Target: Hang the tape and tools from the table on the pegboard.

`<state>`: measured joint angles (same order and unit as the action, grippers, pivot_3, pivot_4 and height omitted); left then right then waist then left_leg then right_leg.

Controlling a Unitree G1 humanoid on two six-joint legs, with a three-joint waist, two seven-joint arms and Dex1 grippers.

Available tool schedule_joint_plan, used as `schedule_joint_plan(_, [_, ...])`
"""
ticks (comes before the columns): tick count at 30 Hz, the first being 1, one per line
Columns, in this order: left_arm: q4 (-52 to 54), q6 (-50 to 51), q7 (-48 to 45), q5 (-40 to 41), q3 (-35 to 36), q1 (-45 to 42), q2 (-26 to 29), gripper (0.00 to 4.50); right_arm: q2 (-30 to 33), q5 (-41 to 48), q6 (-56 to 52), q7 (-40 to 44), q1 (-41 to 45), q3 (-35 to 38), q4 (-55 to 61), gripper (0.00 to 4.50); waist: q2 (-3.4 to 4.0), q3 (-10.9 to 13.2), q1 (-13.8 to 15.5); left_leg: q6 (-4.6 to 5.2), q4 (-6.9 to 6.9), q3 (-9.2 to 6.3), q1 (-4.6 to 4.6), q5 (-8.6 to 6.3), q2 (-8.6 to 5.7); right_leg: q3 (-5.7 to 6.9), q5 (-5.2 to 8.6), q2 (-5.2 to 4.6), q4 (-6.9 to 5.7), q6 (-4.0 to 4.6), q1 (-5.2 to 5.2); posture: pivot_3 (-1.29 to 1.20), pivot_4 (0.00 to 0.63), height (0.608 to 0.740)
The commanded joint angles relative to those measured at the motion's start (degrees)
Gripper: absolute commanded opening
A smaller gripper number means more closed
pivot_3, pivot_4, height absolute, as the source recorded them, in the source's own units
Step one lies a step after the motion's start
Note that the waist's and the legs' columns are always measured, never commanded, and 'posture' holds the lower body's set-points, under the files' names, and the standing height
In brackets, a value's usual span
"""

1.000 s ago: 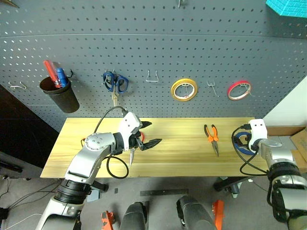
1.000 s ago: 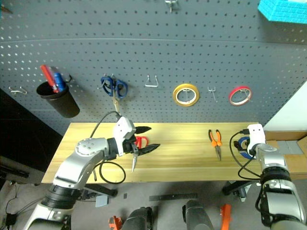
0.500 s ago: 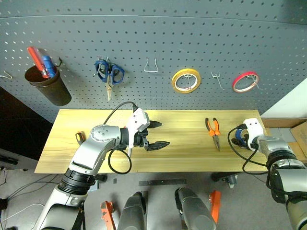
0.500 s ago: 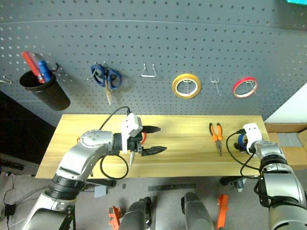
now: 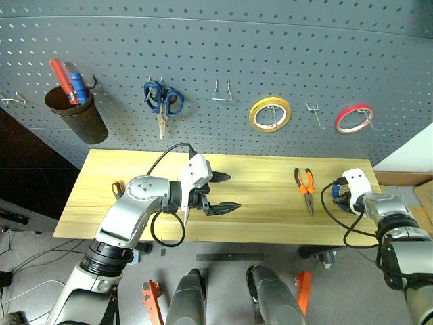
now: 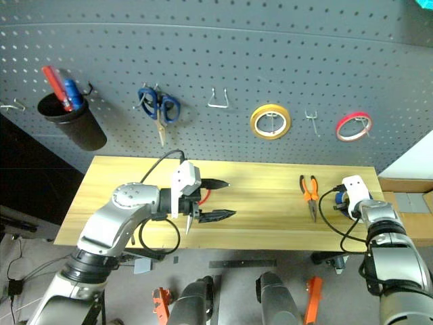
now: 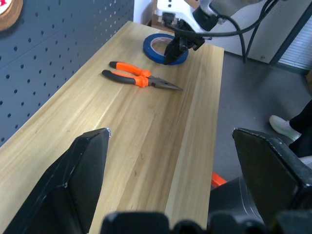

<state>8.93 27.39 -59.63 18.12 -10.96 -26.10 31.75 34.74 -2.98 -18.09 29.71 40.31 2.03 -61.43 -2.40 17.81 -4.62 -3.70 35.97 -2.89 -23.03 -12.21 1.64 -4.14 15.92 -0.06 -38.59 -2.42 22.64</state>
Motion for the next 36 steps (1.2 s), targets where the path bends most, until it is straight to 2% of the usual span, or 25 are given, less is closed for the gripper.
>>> schedule_joint_plan(1, [2.8,-0.6,-0.4,1.9,1.2,-0.6,-0.2,4.32,2.3,3.3,-6.7,0.9,-10.4,3.3,23.0,0.37,0.29,0.2,0.1,0.00,-0.01,-0.01,-0.07,0.00,-0.01,0.01,0.01,-0.01,0.00,-0.01,0.07,-0.06,0.330,0.740])
schedule_joint_plan(4, [3.2,-0.7,-0.3,2.4,1.3,-1.4,-0.6,4.32,2.6,4.7,-14.4,-0.6,-23.2,6.7,50.8,0.37,0.79,0.5,0.3,-0.02,0.10,-0.07,-0.90,0.00,-0.02,0.03,0.04,-0.05,-0.31,-0.07,0.97,-0.10,0.345,0.740])
schedule_joint_plan(8, [3.4,-1.2,-0.7,3.0,0.7,-3.0,-1.5,4.32,-0.7,3.1,-21.8,-6.2,-36.5,9.0,82.6,0.37,1.06,0.7,-0.1,-0.03,0.07,-0.02,-1.13,0.01,-0.02,0.00,-0.04,-0.07,-0.41,0.05,1.28,-0.12,0.352,0.740])
schedule_joint_plan(11, [3.6,-0.9,-0.1,3.4,0.9,-3.6,-1.8,4.32,-3.9,-1.6,-21.0,-11.8,-42.9,5.7,97.7,0.37,1.00,0.7,-0.4,-0.05,0.08,-0.04,-1.25,0.01,0.03,0.01,0.07,0.01,-0.41,-0.14,1.42,-0.13,0.355,0.740])
schedule_joint_plan(15, [3.9,-0.6,0.2,3.8,1.2,-3.5,-1.9,4.32,-7.6,-11.7,-10.9,-19.4,-47.2,-3.2,110.5,0.37,0.95,0.8,-0.4,-0.07,0.06,-0.01,-1.25,0.02,0.03,-0.02,0.09,0.03,-0.36,-0.16,1.48,-0.13,0.360,0.740])
schedule_joint_plan(17, [3.6,-0.5,1.0,3.9,1.6,-3.4,-2.3,4.32,-9.5,-14.5,-7.8,-21.7,-46.9,-6.2,112.1,0.37,0.85,1.0,-0.4,-0.09,0.07,0.07,-1.28,0.04,0.02,-0.08,0.09,0.00,-0.33,-0.17,1.52,-0.13,0.361,0.740])
schedule_joint_plan(21, [2.9,-0.4,1.9,4.1,2.0,-3.8,-3.1,4.32,-11.5,-15.1,-5.3,-21.8,-40.5,-6.6,107.6,0.37,0.60,1.1,-0.3,-0.17,0.12,0.03,-1.33,0.09,0.01,-0.04,0.05,-0.03,-0.30,-0.24,1.51,-0.13,0.361,0.740])
schedule_joint_plan(30, [2.6,-0.3,2.2,3.8,2.0,-4.5,-2.8,4.32,-12.7,-7.3,4.7,-19.9,-25.8,-1.3,83.7,0.37,0.57,1.3,-0.2,-0.15,0.07,-0.01,-1.40,0.08,0.02,0.02,0.03,-0.02,-0.30,-0.20,1.55,-0.10,0.356,0.740])
schedule_joint_plan(36, [2.4,-0.2,3.0,3.9,2.8,-4.5,-2.5,4.32,-14.1,-3.8,8.3,-18.7,-21.5,-0.9,73.7,0.37,0.57,1.3,-0.1,-0.14,0.06,-0.06,-1.43,0.07,0.00,0.07,-0.11,-0.03,-0.33,0.04,1.55,-0.09,0.354,0.740])
